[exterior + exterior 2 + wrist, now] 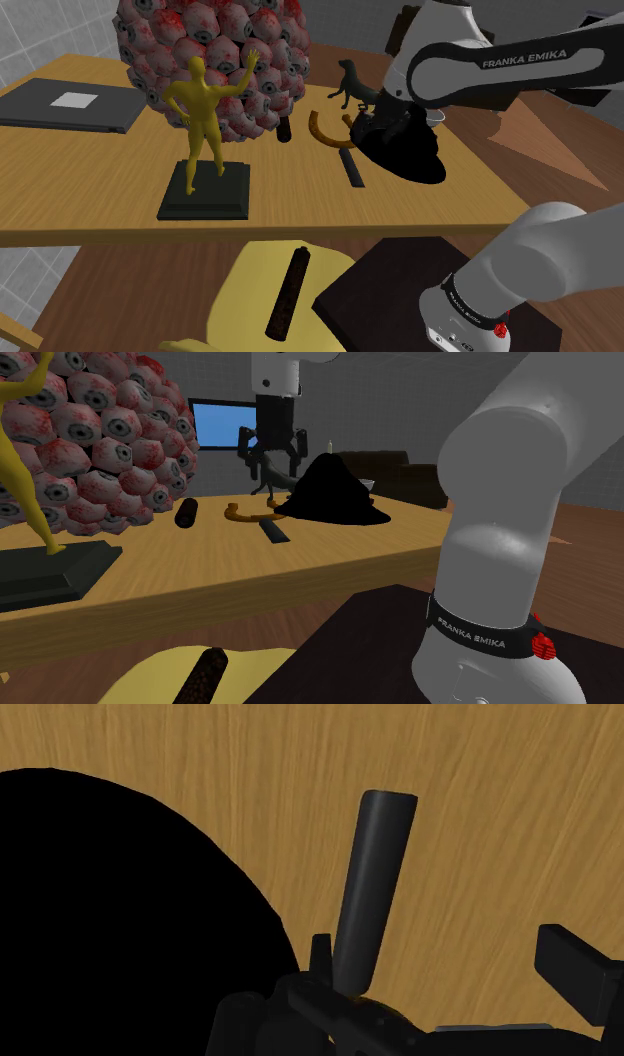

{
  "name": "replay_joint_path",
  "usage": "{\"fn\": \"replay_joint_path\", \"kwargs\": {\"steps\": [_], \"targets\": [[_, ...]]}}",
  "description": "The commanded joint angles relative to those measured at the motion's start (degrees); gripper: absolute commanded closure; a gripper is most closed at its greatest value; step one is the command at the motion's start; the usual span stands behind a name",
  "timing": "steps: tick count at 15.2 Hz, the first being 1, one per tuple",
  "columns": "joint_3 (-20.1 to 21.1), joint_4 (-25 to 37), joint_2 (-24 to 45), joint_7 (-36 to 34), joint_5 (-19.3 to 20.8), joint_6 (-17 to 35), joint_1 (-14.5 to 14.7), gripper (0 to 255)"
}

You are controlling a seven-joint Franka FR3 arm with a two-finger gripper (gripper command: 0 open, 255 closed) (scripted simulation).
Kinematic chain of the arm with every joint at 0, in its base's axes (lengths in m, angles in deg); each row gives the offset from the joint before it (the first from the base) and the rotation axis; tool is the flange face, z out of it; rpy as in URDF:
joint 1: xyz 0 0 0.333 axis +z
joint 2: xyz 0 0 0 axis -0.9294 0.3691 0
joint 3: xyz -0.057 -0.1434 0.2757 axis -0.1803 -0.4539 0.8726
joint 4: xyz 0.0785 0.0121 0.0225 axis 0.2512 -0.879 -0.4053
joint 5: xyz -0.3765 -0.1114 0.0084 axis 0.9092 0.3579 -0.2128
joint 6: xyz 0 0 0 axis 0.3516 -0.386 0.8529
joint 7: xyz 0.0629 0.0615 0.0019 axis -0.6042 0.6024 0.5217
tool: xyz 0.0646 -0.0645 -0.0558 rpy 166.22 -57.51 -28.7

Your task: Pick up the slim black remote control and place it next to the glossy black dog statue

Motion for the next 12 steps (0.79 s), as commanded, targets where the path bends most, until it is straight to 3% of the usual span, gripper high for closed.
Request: {"fn": "replay_joint_path", "kwargs": {"steps": [1,7,12], "targets": [[1.0,-0.9,4.0,-3.2,1.0,5.5,-1.4,0],[3.8,-0.8,16.7,-13.9,7.1,18.9,-6.9,0],[4.3,-0.8,21.5,-16.7,10.0,23.8,-8.5,0]]}}
